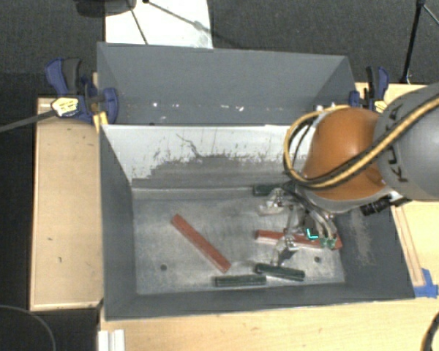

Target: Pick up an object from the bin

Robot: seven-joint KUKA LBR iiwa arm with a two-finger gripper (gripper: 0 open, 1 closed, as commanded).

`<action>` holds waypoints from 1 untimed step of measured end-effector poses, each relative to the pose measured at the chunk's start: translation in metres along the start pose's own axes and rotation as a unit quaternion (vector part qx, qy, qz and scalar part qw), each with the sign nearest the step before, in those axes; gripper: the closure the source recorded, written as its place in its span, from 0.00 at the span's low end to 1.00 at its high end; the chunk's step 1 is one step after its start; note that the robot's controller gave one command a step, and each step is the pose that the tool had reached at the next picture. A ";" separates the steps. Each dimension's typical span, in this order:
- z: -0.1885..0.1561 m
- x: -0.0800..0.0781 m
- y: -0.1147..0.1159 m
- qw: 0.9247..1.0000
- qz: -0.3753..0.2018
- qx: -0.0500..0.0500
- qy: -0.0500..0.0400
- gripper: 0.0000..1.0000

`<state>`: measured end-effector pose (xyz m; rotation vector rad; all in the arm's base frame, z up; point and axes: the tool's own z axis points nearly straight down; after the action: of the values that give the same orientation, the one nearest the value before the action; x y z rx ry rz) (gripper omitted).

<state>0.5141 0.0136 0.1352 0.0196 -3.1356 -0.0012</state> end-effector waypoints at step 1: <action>-0.004 -0.002 0.000 1.000 0.000 0.000 -0.004 0.00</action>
Offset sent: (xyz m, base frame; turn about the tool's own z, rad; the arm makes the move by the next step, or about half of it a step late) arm 0.0216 -0.0467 -0.0652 0.1899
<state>0.5162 0.0136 0.1393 0.0191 -3.1439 -0.0013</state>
